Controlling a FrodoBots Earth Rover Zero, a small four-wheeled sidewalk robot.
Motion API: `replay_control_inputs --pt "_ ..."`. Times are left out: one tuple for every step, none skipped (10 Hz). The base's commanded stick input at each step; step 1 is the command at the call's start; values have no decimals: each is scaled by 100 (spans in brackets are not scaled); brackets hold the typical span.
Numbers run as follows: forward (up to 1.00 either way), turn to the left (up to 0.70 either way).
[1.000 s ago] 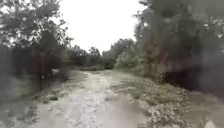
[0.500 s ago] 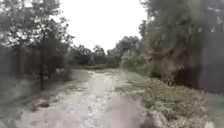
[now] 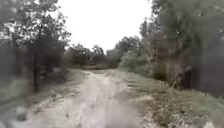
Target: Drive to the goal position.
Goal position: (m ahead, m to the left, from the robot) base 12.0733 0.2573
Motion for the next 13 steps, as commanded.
replay_control_inputs --pt "70 0" --pt "70 0" --pt "70 0" --pt "70 0" --pt "70 0" --pt "70 0" --pt "70 0" --pt "70 0" --pt "70 0" --pt "70 0" --pt "70 0" --pt "70 35" --pt "70 29"
